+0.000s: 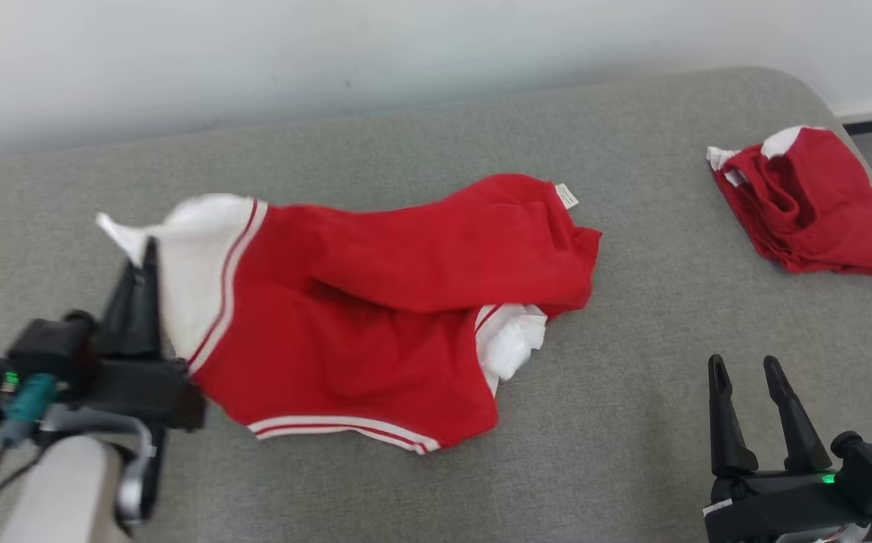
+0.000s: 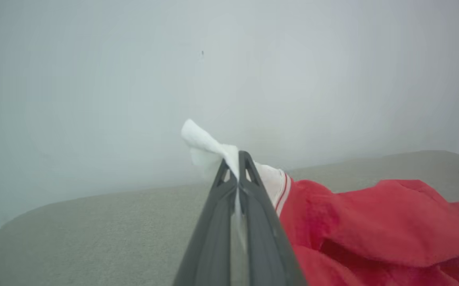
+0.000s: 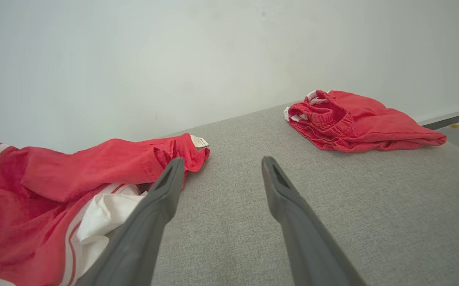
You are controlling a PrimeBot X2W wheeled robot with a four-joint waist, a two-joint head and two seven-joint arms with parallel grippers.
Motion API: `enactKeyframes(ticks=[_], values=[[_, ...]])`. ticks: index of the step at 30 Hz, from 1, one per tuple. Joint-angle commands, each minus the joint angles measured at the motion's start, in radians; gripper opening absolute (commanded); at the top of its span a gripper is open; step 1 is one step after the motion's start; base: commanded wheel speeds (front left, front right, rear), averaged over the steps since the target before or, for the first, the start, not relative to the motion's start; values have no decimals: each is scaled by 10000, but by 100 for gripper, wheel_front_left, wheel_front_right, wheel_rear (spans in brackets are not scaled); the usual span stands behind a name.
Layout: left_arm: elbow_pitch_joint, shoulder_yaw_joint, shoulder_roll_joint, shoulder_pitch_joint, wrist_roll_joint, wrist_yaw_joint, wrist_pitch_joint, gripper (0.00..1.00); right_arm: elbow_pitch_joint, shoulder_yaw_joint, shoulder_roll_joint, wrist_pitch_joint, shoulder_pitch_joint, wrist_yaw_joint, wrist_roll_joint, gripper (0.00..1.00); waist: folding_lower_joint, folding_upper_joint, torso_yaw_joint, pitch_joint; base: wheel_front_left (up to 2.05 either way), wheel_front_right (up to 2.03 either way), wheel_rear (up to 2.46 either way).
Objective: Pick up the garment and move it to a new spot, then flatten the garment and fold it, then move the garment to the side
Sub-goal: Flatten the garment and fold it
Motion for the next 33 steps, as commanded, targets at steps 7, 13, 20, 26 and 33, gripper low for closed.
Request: enactKeyframes(ticks=[7, 13, 20, 26, 33], values=[[-1113, 705, 1561, -459, 163, -72, 663, 0, 52, 5, 2, 0, 156, -25, -24, 100, -1, -1, 308, -439, 0, 0, 0], [-1175, 931, 2544, -1408, 251, -391, 1283, 0, 49, 20, -82, 1, 34, -25, -38, 100, -1, -1, -46, -334, 0, 0, 0], [-263, 1068, 3188, -2425, 294, -671, 1363, 0, 106, 2, -49, 1, -123, -25, -9, 100, -1, -1, -586, -57, 0, 0, 0], [1239, 1057, 3267, -2739, 284, -617, 1198, 100, 148, 2, -50, 1, -180, -25, 31, 100, -1, -1, -899, 148, 0, 0, 0], [1884, 1079, 2616, -2141, -79, -482, 406, 100, 177, -173, -82, -1, 13, -25, -84, 100, -1, -1, -549, -208, 0, 0, 0]])
